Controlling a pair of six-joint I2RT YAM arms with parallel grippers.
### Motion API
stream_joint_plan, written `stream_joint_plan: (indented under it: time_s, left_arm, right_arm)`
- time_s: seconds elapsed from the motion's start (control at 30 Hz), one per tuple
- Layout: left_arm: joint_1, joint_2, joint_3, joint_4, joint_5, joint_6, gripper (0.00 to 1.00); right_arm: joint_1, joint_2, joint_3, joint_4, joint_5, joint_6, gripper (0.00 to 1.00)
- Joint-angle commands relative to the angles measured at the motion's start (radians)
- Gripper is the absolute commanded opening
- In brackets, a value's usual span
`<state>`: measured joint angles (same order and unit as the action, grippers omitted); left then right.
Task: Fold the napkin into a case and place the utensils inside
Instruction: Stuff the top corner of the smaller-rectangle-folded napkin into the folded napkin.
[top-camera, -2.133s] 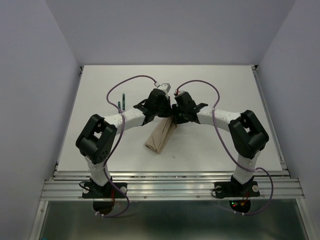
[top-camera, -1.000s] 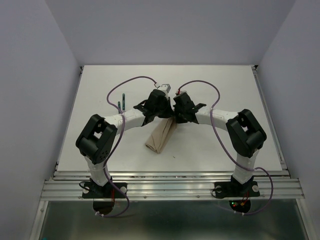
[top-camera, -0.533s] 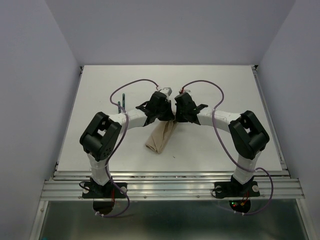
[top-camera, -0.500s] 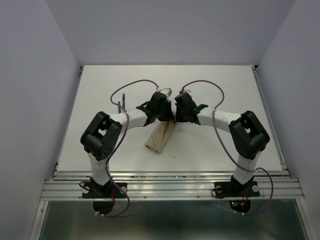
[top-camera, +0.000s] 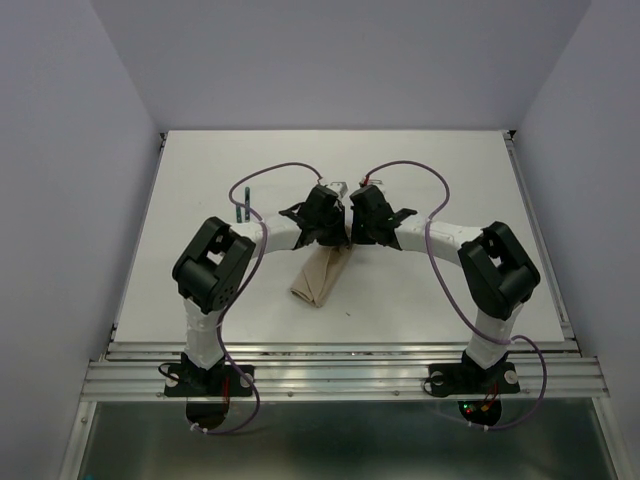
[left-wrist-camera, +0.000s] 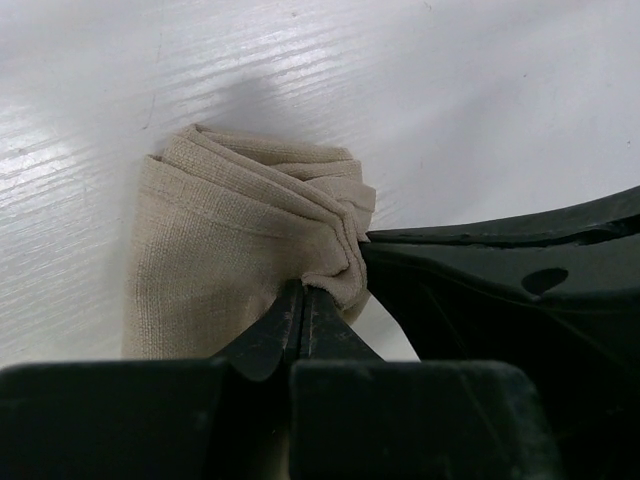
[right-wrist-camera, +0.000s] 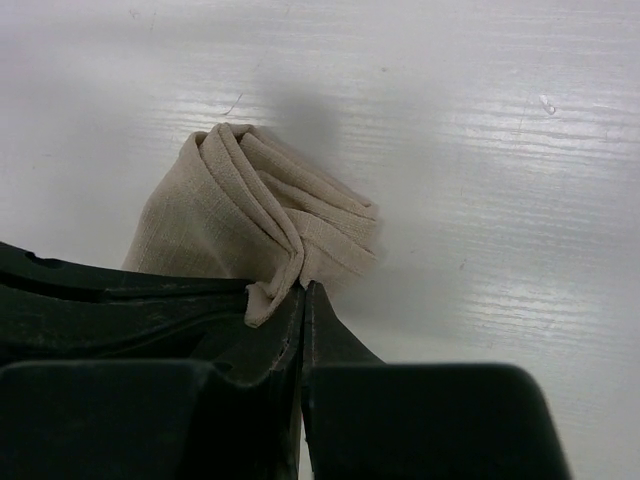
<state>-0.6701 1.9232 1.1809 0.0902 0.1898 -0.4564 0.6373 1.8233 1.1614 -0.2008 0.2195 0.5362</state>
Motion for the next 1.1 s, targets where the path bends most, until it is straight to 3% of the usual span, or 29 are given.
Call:
stream_joint_plan:
  time_s: [0.0, 0.63, 1.07]
  left_arm:
    - [0.001, 0.026, 0.04, -0.055, 0.007, 0.028, 0.0]
    - [0.001, 0.092, 0.083, -0.084, 0.003, 0.01, 0.0]
    - [0.001, -0.024, 0.057, -0.073, 0.109, 0.031, 0.01]
  right_arm:
    - [0.012, -0.07, -0.016, 0.083, -0.023, 0.018, 0.01]
    - [0.012, -0.124, -0.045, 0.12, -0.121, 0.015, 0.01]
    - [0.012, -0.108, -0.06, 0.118, -0.112, 0.018, 0.01]
